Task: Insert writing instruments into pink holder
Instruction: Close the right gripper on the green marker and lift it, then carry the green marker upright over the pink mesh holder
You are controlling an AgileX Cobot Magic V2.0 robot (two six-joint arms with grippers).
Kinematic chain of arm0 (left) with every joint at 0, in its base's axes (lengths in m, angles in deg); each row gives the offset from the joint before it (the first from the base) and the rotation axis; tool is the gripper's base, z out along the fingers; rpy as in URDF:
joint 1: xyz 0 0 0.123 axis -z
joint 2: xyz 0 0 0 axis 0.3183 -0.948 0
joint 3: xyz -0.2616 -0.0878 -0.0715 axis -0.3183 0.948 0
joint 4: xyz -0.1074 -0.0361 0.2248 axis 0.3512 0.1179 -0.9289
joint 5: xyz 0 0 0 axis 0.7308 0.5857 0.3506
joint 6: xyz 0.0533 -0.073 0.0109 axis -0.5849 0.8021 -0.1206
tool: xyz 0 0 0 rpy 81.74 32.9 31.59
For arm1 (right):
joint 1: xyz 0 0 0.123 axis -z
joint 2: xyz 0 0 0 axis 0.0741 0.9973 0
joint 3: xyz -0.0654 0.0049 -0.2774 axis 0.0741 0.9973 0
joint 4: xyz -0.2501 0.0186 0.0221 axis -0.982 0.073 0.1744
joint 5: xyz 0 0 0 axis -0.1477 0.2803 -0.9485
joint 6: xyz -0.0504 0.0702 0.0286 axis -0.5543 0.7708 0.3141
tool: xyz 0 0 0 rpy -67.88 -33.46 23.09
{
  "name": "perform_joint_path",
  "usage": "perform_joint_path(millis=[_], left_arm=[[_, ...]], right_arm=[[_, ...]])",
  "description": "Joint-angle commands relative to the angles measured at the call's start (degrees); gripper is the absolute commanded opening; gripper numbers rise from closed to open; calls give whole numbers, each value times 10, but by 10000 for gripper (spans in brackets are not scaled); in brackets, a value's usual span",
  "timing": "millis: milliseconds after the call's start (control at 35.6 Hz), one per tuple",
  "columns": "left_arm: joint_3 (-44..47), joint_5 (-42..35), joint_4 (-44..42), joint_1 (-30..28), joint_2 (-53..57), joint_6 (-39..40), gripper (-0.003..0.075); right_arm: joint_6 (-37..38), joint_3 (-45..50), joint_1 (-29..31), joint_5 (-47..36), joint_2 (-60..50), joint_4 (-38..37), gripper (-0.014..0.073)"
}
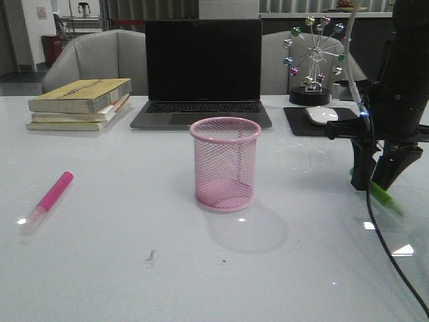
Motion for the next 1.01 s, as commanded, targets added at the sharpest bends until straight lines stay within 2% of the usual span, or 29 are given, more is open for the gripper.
perform_joint_path(millis=[0,281,478,647,844,984], left_arm=[[-18,-40,6,-1,2,5,424],[-18,-39,6,-1,2,5,424],[-18,-39,6,-1,2,5,424],[-18,-39,6,-1,2,5,424],[-18,-39,5,-1,2,5,425],[-18,-39,2,-1,2,5,425]], right_arm=[[-16,-5,-2,-21,-49,13,66],[-28,-5,-6,-97,-167,13,55],[-48,-5,-39,-160,-226,13,57],[-48,-5,-95,-237,-263,13,57],[-61,1,-179,-378,-272,13,57],[-61,39,-232,-492,-272,13,57]])
